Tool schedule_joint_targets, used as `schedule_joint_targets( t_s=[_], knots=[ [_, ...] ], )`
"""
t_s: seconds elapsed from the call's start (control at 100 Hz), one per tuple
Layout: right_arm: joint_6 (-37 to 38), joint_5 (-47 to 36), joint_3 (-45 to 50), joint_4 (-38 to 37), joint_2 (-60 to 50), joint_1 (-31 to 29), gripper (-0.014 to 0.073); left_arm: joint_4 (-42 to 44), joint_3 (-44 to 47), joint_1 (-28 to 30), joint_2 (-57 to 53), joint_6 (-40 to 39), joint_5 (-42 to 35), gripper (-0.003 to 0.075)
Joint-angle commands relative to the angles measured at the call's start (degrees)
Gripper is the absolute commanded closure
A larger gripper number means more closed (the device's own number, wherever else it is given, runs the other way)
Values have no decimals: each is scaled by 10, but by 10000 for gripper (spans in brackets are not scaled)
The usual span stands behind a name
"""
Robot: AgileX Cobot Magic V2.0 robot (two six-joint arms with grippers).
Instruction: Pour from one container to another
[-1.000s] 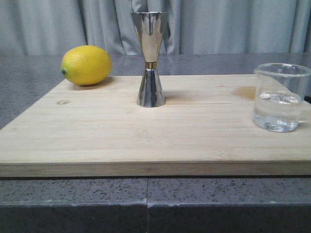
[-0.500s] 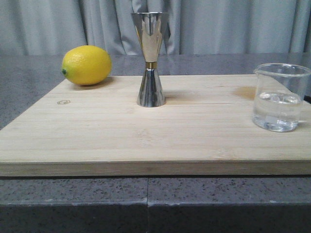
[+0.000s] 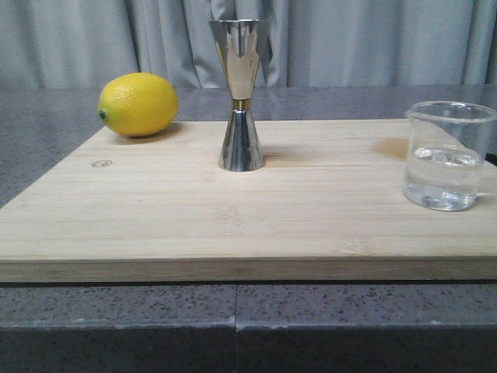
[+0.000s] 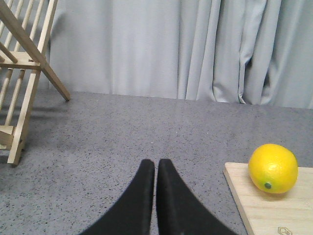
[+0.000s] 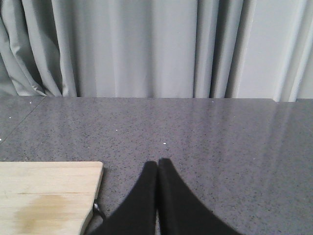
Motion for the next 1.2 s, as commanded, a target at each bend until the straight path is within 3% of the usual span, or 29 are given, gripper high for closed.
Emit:
schedule_joint_targets(
  t_s=[0.0,0.12,0.19,0.36,0.45,0.92,1.04,1.19],
  knots=[
    [-7,-48,-20,-9,10,-1,666,-5,-21,-4,9,2,-41,739],
    [-5,-46,-20,-9,10,-1,650,-2,-21,-2,9,2,-41,730],
    [-5,-45,-20,-9,10,-2,565,11,-21,-2,9,2,-39,657],
    [-5,-45,-20,-9,10,-2,185,26,-21,-2,9,2,-41,248],
    [-5,-45,-20,-9,10,-2,78,26,-21,-2,9,2,-49,140],
    [-5,-53,-20,-8,10,-2,61,-11,-21,-2,9,2,-49,208],
    [-5,-53,-20,-8,10,-2,61,-11,-33,-2,11,2,-6,240],
    [-5,-53,-20,-8,10,-2,61,-11,-92,-6,48,15,102,265]
  ],
)
